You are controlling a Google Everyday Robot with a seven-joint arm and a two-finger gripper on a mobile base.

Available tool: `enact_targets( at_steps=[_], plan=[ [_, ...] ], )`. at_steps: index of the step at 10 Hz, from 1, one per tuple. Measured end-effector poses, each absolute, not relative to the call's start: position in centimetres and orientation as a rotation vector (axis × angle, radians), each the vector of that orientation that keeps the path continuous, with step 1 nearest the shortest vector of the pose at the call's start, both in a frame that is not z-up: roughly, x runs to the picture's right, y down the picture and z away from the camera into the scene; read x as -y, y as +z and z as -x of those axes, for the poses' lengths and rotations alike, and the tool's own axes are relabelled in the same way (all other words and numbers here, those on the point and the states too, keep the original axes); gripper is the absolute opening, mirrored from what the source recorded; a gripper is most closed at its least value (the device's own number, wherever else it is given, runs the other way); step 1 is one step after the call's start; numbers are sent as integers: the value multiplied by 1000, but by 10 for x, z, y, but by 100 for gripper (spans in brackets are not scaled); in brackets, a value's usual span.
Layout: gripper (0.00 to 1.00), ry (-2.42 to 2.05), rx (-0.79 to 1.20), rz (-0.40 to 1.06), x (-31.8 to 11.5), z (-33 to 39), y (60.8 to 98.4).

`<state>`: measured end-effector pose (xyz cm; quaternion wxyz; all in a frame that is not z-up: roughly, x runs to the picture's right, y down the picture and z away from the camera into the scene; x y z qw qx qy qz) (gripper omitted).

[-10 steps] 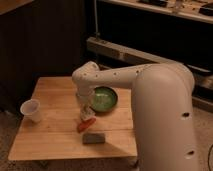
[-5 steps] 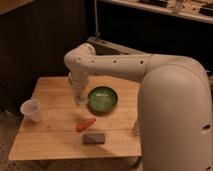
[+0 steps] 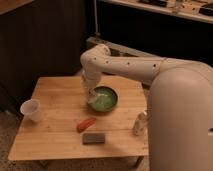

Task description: Place the white sponge in the ceramic bowl

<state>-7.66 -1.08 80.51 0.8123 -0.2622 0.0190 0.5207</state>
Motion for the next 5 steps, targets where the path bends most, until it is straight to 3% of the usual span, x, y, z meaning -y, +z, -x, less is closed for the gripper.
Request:
enact_targets(
  at_steps=[2, 4, 5],
  plan=[
    [4, 1136, -37, 563, 11, 66, 816],
    [18, 1124, -136, 535, 12, 70, 820],
    [30, 1123, -141, 521, 6, 67, 818]
  ],
)
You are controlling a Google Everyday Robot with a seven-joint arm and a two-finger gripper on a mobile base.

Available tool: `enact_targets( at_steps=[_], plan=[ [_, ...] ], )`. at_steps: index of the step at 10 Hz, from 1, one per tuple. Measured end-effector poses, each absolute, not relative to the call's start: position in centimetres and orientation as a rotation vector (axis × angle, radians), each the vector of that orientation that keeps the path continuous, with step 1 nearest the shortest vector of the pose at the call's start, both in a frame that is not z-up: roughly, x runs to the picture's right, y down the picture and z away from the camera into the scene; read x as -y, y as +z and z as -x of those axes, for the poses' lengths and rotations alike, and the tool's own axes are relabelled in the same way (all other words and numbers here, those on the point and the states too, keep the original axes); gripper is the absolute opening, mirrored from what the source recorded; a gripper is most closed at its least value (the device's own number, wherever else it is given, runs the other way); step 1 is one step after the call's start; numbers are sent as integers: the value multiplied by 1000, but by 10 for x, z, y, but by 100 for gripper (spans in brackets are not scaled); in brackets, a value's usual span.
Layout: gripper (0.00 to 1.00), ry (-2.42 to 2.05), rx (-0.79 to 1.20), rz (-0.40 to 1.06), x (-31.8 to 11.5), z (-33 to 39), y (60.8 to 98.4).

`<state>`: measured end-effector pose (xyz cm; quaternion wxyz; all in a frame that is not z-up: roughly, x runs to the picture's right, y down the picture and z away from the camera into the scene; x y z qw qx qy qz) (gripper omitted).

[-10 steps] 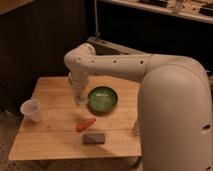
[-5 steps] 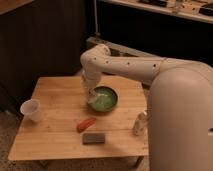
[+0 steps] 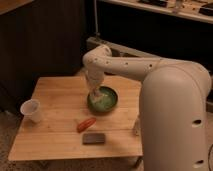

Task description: Place the white sponge in the ceramic bowl

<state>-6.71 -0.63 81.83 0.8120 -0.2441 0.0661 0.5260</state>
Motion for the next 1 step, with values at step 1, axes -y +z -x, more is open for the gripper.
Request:
enact_targets(
  at_steps=[1],
  plan=[
    [39, 1130, -110, 523, 3, 62, 820]
  ],
)
